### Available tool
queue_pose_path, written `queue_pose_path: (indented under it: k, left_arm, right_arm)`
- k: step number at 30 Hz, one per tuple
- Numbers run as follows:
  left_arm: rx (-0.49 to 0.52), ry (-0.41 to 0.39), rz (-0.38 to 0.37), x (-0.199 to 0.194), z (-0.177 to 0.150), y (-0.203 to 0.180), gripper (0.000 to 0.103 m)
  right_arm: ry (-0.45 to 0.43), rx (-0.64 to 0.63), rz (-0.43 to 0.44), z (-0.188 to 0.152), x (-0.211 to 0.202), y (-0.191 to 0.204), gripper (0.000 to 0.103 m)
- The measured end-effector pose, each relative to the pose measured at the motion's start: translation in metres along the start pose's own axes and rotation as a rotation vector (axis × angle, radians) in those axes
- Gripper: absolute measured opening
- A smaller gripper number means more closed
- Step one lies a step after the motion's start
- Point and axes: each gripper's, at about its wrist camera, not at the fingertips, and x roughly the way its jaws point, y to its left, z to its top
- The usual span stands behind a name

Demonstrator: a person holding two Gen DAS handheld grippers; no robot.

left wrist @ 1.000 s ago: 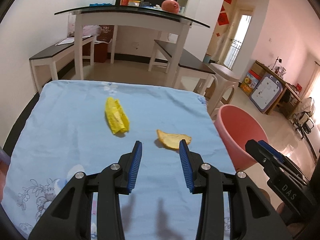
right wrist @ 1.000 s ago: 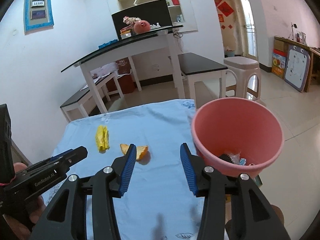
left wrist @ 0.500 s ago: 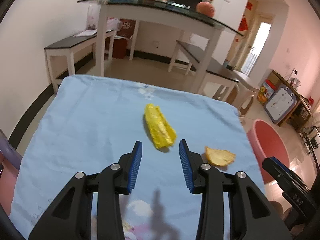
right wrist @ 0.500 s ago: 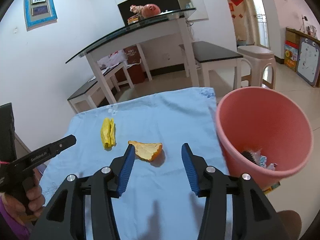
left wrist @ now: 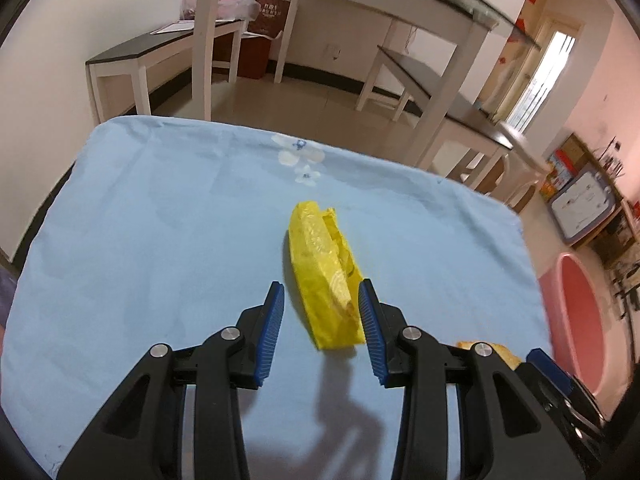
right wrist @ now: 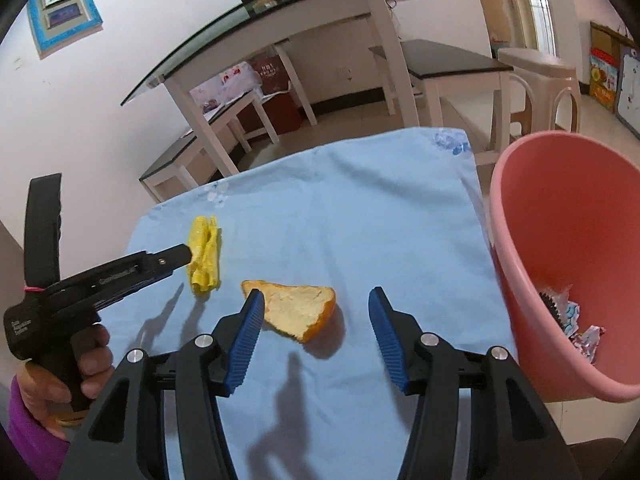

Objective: Collect trash
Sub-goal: 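Grasp the yellow plastic bag with the left tool while the right tool grasps the orange peel, then carry the yellow bag with the left tool while the right tool carries the peel to the bucket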

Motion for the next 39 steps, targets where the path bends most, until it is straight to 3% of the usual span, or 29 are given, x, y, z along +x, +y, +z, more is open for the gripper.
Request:
queue_pose_path:
  k: [5,7,10,11,12,15,39]
  left_arm:
    - [0.009,0.030,0.046,0.019,-0.002,-0.006,0.039]
    - [0.010,0.005,0.053,0.017,-0.005,-0.006,0.039]
    - [0.015,-0.005,0.058,0.016,-0.007,-0.006,0.036]
    - [0.018,-0.009,0.056,0.015,-0.008,-0.006,0.025]
    - [0.018,-0.009,0.056,0.013,-0.008,-0.006,0.025]
    - [0.016,-0.022,0.048,0.005,-0.011,-0.004,0.020]
    - [0.038,-0.181,0.032,-0.119,-0.063,0.004,0.020]
  right_arm:
    - [0.028,0.006,-0.003,0.001,0.013,-0.002,0.053]
    - [0.038,0.005,-0.006,0.001,0.017,-0.002,0.043]
    - [0.053,0.001,-0.011,0.002,0.022,0.001,0.016]
    - [0.057,-0.001,-0.015,0.002,0.023,0.002,0.012]
    - [0.061,-0.006,-0.013,0.001,0.023,0.003,0.005]
    - [0.052,-0.020,-0.006,-0.002,0.019,0.007,0.004]
    - [-0.039,-0.081,0.017,-0.041,-0.072,0.044,0.004]
